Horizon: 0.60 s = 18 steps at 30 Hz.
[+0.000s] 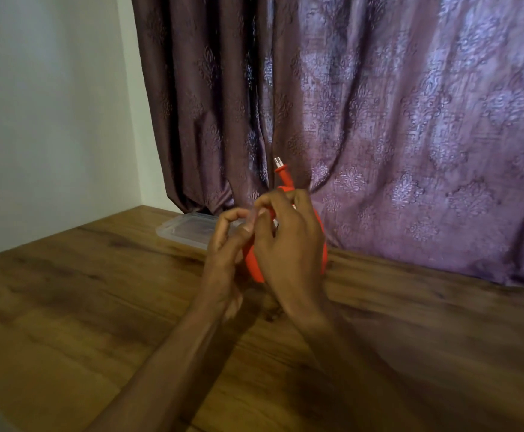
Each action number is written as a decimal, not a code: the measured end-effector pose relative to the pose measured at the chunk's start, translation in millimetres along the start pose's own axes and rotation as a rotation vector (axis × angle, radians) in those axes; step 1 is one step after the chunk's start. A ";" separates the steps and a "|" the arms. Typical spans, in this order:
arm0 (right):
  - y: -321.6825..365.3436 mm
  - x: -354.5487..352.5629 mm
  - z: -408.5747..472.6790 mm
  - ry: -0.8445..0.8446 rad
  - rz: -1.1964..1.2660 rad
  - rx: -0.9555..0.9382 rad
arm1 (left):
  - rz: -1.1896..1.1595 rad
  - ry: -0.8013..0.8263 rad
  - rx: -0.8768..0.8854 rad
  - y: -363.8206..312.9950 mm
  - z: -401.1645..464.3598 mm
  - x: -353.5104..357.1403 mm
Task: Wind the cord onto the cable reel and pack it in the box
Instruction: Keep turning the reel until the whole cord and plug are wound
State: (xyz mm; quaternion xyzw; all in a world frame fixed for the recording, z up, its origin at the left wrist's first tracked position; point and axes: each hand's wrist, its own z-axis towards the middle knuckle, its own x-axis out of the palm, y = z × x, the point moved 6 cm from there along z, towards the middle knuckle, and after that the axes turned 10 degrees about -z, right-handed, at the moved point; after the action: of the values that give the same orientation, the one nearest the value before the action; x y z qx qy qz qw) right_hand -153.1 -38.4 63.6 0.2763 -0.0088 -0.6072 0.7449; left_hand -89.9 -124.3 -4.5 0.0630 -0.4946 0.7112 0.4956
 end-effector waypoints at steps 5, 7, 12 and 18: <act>6.8 2.6 -0.1 0.050 0.005 -0.075 | 0.032 -0.133 0.052 -7.3 4.4 -14.0; 11.1 5.7 0.2 0.090 0.013 -0.104 | 0.055 -0.192 0.079 -10.4 5.8 -18.8; -10.1 2.2 8.5 0.087 -0.185 -0.094 | -0.022 -0.296 0.106 -15.8 9.5 -33.0; -15.8 18.0 5.0 0.298 -0.433 -0.168 | -0.003 -0.377 0.138 -29.0 9.3 -43.6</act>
State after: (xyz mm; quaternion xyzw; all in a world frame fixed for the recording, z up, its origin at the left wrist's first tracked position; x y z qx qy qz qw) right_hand -164.3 -58.6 55.3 0.2952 0.2105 -0.7035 0.6113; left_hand -49.6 -158.9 -6.5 0.2295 -0.5286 0.7184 0.3897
